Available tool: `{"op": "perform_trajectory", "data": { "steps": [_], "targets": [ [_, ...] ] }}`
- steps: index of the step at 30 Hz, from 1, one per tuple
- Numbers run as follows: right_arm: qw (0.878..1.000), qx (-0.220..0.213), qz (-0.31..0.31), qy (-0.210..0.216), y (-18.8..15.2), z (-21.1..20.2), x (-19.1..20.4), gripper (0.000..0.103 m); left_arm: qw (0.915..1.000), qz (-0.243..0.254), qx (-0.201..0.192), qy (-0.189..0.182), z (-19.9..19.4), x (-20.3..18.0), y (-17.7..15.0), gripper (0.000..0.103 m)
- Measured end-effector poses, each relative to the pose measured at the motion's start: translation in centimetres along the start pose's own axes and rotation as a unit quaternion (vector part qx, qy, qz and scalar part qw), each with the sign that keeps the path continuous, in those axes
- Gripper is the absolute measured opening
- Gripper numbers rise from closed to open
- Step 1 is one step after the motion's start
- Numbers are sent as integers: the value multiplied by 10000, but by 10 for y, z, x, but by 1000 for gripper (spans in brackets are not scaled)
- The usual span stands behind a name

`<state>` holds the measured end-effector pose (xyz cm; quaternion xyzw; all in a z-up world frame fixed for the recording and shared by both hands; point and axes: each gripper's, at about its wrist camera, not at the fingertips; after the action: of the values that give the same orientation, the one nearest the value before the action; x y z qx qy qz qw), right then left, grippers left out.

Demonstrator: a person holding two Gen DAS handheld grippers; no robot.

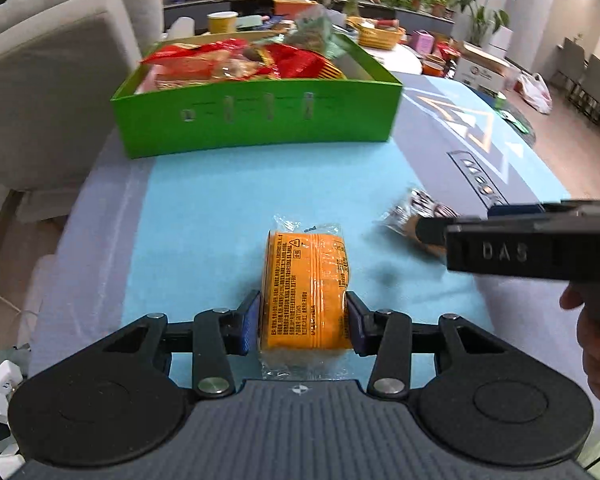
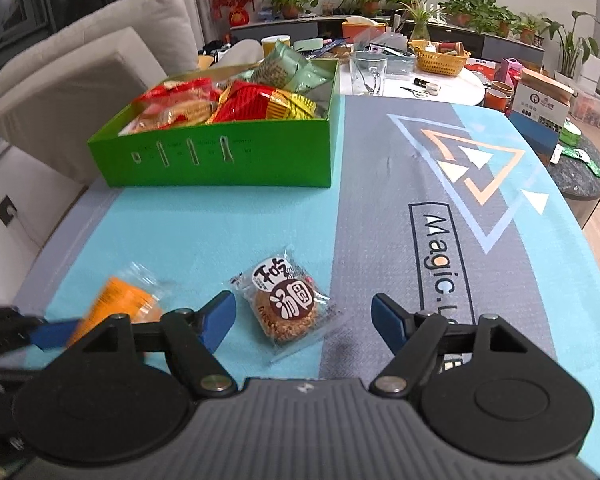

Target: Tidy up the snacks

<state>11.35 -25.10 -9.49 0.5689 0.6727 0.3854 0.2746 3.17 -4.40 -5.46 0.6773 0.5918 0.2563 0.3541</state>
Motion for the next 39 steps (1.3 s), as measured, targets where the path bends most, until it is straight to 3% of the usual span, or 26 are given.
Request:
{"op": "perform_trajectory", "data": {
  "steps": [22, 39],
  "targets": [
    [9993, 104, -355, -70, -5, 22, 4, 76, 9997, -93, -191, 141, 4, 16, 13, 40],
    [9997, -195, 101, 120, 17, 8, 6, 76, 9990, -159, -385, 183, 1, 24, 28, 40]
  ]
}}
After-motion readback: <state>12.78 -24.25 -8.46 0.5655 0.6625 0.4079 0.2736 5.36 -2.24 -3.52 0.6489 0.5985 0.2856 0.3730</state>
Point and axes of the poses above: each gripper's, at about its wrist camera, not at the fingertips, and z roughly the way its jaws point, x to its left, y to its top, and after that the axes turned 12 degrees about -x, right-handed
